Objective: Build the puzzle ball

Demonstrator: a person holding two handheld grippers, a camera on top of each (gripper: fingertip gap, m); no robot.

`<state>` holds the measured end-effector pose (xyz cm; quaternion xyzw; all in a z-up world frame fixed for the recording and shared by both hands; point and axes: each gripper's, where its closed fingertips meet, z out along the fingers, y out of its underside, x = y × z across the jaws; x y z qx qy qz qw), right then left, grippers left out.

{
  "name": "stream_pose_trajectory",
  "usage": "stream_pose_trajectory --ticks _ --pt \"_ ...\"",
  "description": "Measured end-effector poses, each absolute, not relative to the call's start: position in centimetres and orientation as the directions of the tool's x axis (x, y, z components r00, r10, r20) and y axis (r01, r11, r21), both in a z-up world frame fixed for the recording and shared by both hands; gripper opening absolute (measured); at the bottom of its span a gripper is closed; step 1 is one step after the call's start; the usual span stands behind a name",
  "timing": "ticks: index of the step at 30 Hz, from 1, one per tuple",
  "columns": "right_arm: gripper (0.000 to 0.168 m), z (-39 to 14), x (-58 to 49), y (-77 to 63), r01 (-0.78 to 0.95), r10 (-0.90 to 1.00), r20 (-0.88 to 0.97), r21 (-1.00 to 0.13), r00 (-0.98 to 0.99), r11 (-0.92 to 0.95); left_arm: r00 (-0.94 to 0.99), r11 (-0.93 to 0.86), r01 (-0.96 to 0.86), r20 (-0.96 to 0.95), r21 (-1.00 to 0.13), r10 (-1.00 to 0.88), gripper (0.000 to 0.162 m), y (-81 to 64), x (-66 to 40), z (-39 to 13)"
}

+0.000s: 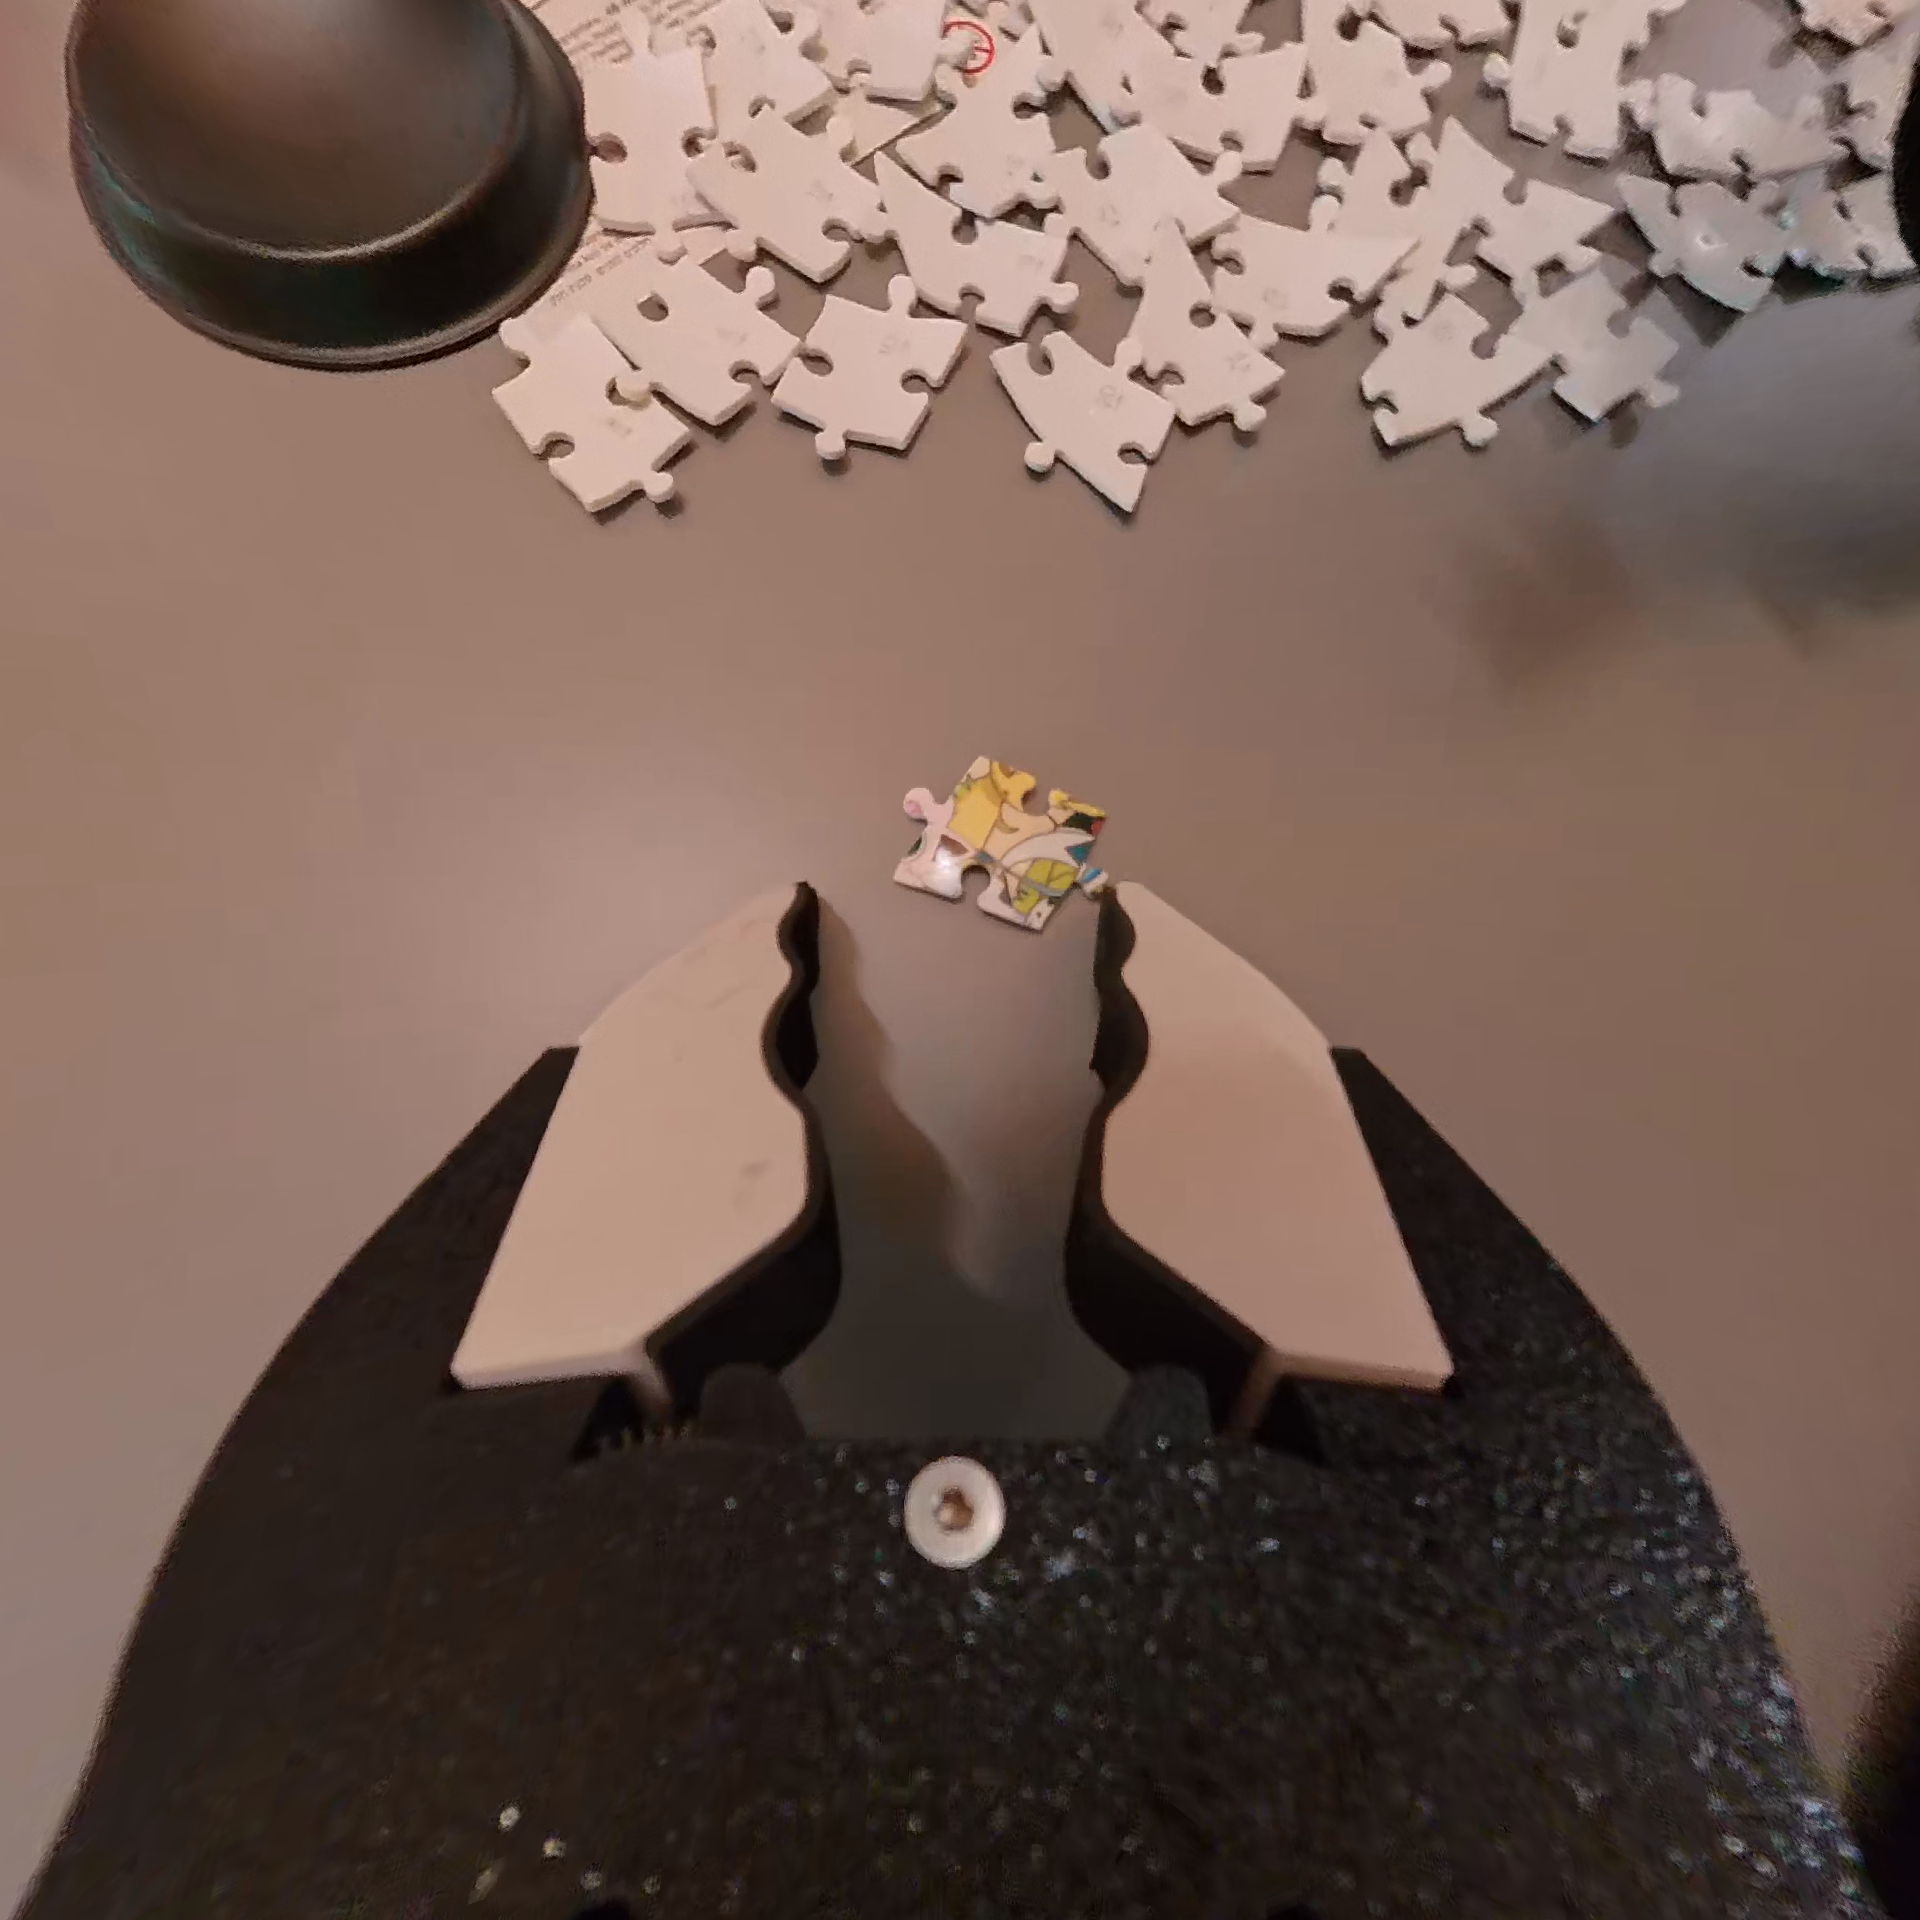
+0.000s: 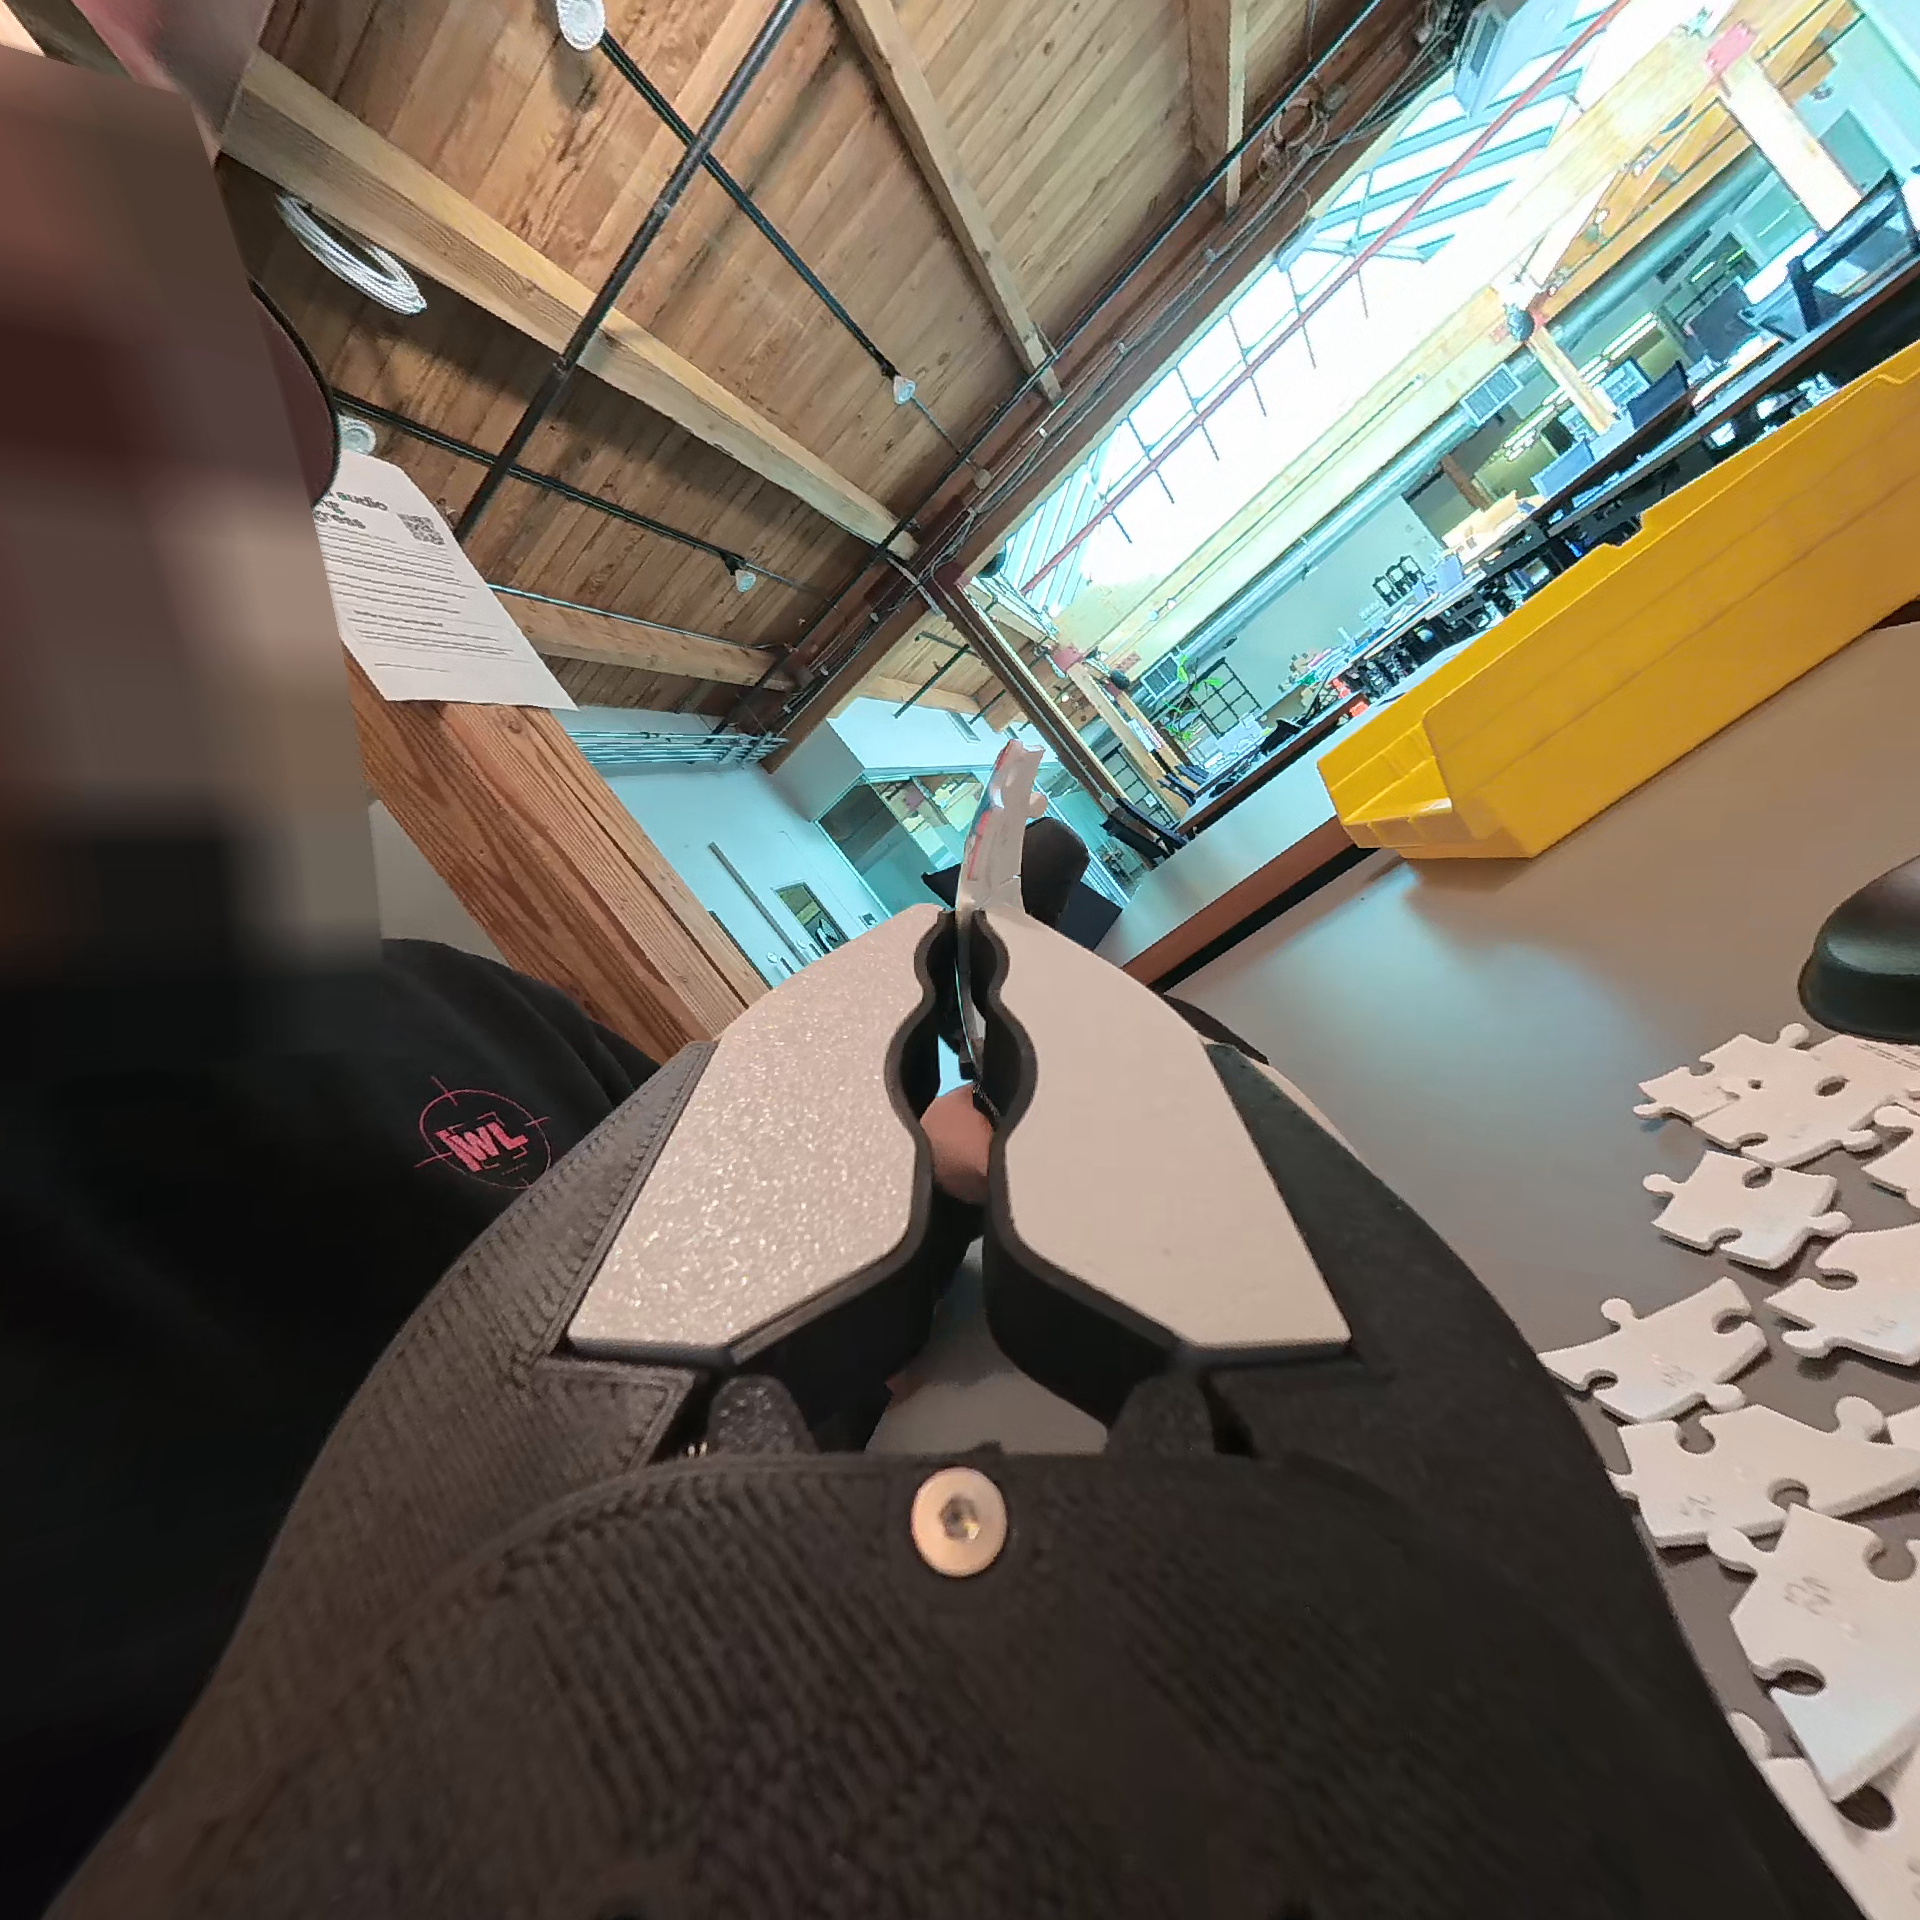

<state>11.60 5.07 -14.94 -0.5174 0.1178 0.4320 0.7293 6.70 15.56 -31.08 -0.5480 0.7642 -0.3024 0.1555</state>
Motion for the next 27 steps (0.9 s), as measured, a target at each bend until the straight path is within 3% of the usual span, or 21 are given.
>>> stream_pose_trajectory --ticks 11,15,19,23,27 --pt "0.002 -15.2 11.7 5.1 -0.746 0.494 -0.622 -0.660 0.608 0.087 -0.303 0.238 -0.756 0.004 -0.610 -0.953 0.051 14.5 7.7 -31.4" --pt "0.002 -15.2 11.8 5.0 -0.748 0.495 -0.622 -0.657 0.606 0.090 -0.418 0.330 -0.720 0.003 -0.611 -0.908 0.033 13.8 7.4 -31.3" --pt "0.002 -15.2 11.7 5.0 -0.749 0.499 -0.621 -0.656 0.604 0.089 -0.624 0.484 -0.607 0.000 -0.630 -0.781 0.032 13.7 6.4 -31.3" --pt "0.003 -15.2 11.5 5.1 -0.749 0.504 -0.621 -0.658 0.601 0.082 -0.854 0.654 -0.367 -0.039 -0.662 -0.519 0.032 13.2 4.1 -31.1" --pt "0.003 -15.3 11.4 5.1 -0.748 0.506 -0.621 -0.659 0.599 0.076 -0.892 0.647 -0.282 -0.055 -0.708 -0.449 0.042 13.1 3.5 -30.3"
